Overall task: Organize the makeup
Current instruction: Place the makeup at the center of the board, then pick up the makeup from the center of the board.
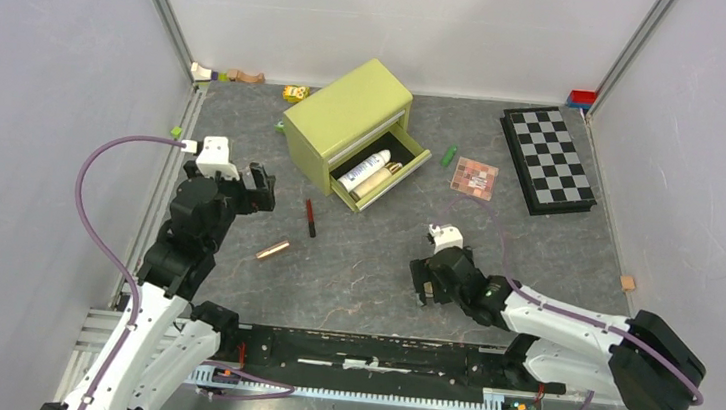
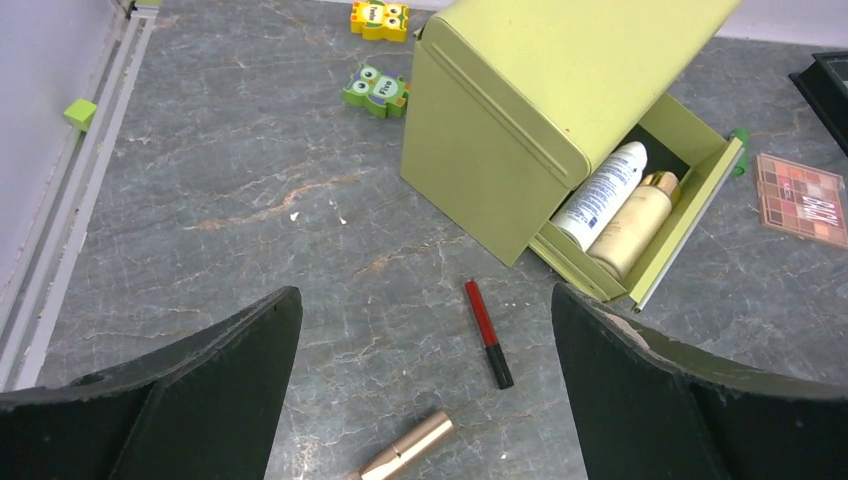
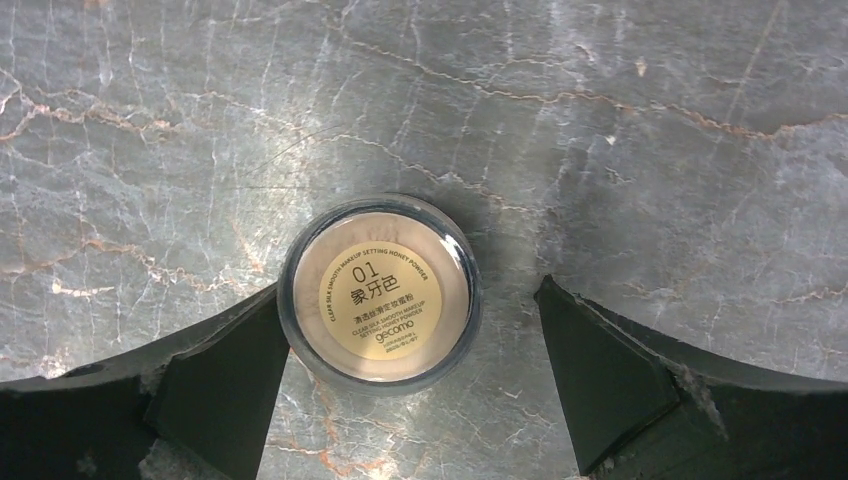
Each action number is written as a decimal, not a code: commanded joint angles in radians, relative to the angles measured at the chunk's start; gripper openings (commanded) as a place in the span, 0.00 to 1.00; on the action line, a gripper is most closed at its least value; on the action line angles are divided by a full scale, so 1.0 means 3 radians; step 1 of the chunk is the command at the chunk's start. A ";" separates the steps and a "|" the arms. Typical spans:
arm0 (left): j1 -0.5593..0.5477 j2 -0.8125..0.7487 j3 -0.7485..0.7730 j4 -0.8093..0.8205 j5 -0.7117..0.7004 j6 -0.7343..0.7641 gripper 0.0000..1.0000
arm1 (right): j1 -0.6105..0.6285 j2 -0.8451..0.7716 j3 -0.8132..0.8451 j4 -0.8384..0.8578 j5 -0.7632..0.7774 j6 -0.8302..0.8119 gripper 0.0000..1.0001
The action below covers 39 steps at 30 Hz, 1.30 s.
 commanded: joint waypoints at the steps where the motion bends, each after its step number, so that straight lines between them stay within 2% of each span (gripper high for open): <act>1: 0.0014 -0.0059 -0.0017 0.0182 -0.0119 0.0204 1.00 | -0.0010 -0.0143 -0.0194 0.0108 0.0273 0.0279 0.98; 6: 0.0011 -0.0051 -0.0030 0.0210 -0.0081 0.0214 1.00 | 0.0007 -0.0187 -0.0295 0.0244 0.0260 0.0229 0.97; 12: 0.0011 -0.0043 -0.0040 0.0219 -0.0061 0.0215 1.00 | 0.0183 -0.0111 -0.0312 0.0283 0.0454 0.0228 0.86; 15: 0.0010 -0.0038 -0.0046 0.0223 -0.0058 0.0215 1.00 | 0.0365 -0.0028 -0.0250 0.0243 0.0627 0.0229 0.85; 19: 0.0016 -0.0038 -0.0048 0.0228 -0.0052 0.0207 1.00 | 0.0549 0.0091 -0.0093 0.0106 0.0865 0.0230 0.77; 23: 0.0012 -0.0033 -0.0053 0.0225 -0.0040 0.0199 1.00 | 0.0564 0.0074 0.0035 0.0079 0.0933 0.0163 0.62; 26: 0.0014 -0.0026 -0.0052 0.0228 -0.0036 0.0199 1.00 | 0.0544 0.0023 0.0187 0.0149 0.1010 -0.0052 0.56; 29: 0.0015 -0.0023 -0.0051 0.0228 -0.0042 0.0199 1.00 | 0.0375 0.0101 0.0500 0.0178 0.0986 -0.0325 0.56; 32: 0.0015 -0.0020 -0.0053 0.0224 -0.0065 0.0199 1.00 | 0.0067 0.0298 0.0892 0.0242 0.0703 -0.0636 0.54; 39: 0.0012 -0.0009 -0.0043 0.0203 -0.0051 0.0198 1.00 | -0.0517 0.1312 0.2303 0.0105 0.0036 -0.1279 0.52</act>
